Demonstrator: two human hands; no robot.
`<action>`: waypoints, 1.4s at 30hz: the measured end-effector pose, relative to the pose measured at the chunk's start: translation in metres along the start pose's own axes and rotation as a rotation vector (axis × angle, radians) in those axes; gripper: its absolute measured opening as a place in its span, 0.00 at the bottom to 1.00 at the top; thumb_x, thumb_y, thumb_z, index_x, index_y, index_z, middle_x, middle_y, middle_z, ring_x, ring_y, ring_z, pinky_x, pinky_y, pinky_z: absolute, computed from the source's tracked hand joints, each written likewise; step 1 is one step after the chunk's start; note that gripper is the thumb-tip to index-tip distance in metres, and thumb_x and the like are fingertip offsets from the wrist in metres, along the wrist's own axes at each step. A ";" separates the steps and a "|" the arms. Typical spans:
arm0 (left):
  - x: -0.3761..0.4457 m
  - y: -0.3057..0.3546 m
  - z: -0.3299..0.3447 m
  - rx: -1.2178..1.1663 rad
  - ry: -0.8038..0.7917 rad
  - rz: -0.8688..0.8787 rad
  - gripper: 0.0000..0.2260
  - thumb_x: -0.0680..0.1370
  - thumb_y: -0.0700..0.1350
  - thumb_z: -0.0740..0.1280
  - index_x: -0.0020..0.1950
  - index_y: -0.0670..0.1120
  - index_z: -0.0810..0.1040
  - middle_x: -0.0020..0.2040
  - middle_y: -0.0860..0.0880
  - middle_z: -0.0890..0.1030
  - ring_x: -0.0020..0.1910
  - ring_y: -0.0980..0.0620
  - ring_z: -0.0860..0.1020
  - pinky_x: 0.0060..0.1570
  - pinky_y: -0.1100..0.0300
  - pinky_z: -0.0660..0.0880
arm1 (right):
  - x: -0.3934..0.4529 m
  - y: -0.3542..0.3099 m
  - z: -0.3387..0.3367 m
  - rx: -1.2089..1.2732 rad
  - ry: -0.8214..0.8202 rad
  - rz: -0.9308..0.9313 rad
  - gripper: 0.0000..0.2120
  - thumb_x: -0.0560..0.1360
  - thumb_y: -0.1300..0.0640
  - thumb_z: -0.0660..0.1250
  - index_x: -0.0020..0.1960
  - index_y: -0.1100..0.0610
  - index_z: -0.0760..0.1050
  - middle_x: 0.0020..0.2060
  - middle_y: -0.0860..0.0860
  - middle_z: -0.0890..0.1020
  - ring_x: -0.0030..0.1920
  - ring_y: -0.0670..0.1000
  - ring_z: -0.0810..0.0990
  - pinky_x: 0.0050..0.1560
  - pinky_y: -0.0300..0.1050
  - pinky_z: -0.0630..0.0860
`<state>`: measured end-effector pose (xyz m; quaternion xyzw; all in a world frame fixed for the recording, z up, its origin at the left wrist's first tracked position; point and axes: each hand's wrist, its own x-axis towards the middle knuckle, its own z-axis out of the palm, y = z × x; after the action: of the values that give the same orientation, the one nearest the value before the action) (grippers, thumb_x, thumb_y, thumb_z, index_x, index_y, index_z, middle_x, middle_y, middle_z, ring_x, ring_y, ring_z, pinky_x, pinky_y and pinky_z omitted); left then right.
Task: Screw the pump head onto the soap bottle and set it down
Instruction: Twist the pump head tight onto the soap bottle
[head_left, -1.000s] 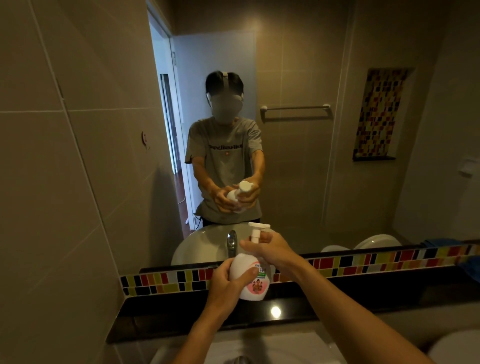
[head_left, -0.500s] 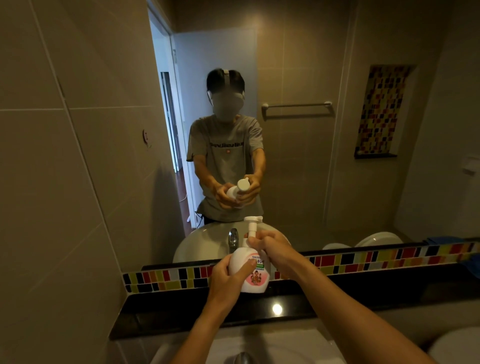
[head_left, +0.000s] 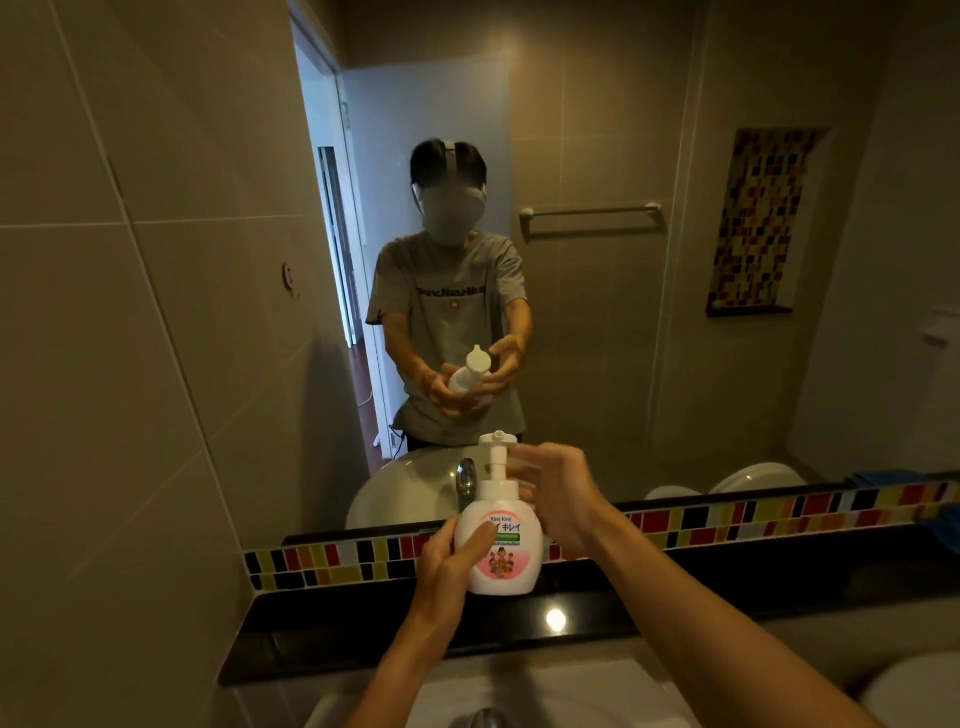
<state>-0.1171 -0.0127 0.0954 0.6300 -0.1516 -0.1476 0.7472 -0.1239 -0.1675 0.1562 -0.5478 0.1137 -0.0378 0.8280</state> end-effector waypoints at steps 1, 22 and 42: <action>-0.001 0.000 0.000 -0.003 -0.003 0.000 0.19 0.67 0.52 0.69 0.55 0.47 0.80 0.49 0.43 0.86 0.46 0.46 0.86 0.40 0.59 0.82 | 0.002 -0.003 -0.003 0.099 -0.010 -0.007 0.23 0.76 0.52 0.59 0.66 0.63 0.76 0.59 0.62 0.81 0.52 0.61 0.81 0.54 0.55 0.76; -0.002 -0.007 0.011 0.019 -0.021 0.004 0.15 0.72 0.50 0.67 0.56 0.44 0.79 0.51 0.41 0.85 0.47 0.46 0.85 0.40 0.60 0.81 | -0.005 -0.014 0.001 0.079 -0.210 0.025 0.16 0.82 0.48 0.57 0.59 0.59 0.73 0.46 0.54 0.83 0.42 0.53 0.81 0.43 0.47 0.79; -0.002 -0.026 -0.013 0.148 -0.173 -0.153 0.17 0.75 0.44 0.70 0.63 0.49 0.75 0.58 0.45 0.81 0.55 0.47 0.83 0.52 0.52 0.82 | -0.005 0.008 -0.007 -0.039 0.018 0.058 0.25 0.77 0.41 0.60 0.63 0.59 0.75 0.59 0.60 0.80 0.55 0.58 0.78 0.58 0.54 0.73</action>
<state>-0.1148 -0.0046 0.0673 0.6781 -0.1776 -0.2461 0.6693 -0.1308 -0.1695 0.1467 -0.5600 0.1378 -0.0168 0.8168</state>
